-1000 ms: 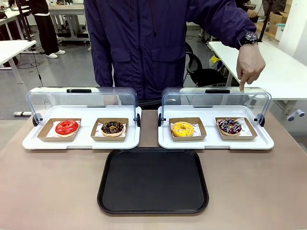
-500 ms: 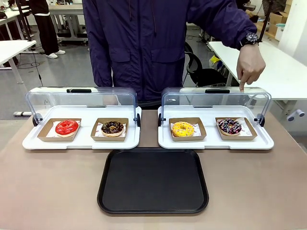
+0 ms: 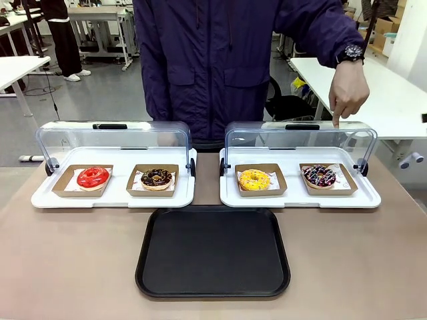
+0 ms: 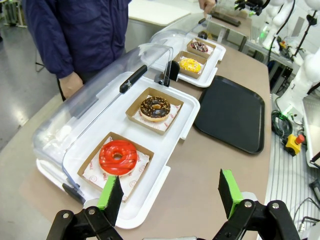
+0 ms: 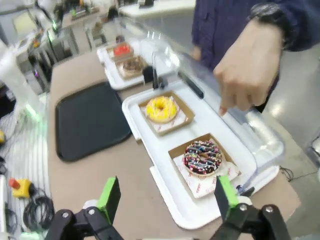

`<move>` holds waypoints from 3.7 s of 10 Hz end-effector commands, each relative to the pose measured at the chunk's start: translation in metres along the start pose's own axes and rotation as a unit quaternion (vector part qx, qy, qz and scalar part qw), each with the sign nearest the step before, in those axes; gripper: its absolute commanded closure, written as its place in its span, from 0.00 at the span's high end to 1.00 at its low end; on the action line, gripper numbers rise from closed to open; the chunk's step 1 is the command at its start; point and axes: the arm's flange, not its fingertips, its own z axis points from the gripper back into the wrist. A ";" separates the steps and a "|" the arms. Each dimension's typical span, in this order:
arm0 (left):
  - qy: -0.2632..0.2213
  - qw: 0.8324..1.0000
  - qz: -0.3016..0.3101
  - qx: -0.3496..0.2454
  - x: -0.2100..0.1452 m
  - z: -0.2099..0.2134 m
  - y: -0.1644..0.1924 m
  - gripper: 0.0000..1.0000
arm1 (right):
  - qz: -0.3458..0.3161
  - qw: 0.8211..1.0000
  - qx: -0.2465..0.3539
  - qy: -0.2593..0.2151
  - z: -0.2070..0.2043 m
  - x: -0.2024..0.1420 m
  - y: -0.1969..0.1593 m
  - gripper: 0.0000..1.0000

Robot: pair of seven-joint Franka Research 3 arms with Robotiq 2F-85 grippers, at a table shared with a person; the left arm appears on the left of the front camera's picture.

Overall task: Move the fourth donut from the left to the tray.
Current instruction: Pick up the Paper togo box containing the Donut indicated by the person and place it on the Handle tray.

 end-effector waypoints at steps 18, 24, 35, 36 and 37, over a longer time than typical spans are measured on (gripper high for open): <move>-0.003 1.000 -0.001 -0.003 0.001 0.001 -0.001 1.00 | 0.221 0.927 -0.055 0.299 -0.164 -0.019 0.042 1.00; -0.003 1.000 -0.001 -0.003 0.001 0.001 -0.001 1.00 | 0.250 0.904 -0.055 0.343 -0.213 -0.037 0.014 1.00; -0.003 1.000 -0.001 -0.003 0.001 0.001 -0.001 1.00 | 0.266 0.882 -0.075 0.382 -0.237 -0.052 -0.030 1.00; -0.003 1.000 -0.001 -0.003 0.001 0.001 -0.001 1.00 | 0.265 0.880 -0.076 0.387 -0.238 -0.053 -0.034 1.00; -0.003 1.000 -0.001 -0.003 0.001 0.001 -0.001 1.00 | 0.264 0.880 -0.072 0.388 -0.239 -0.054 -0.036 1.00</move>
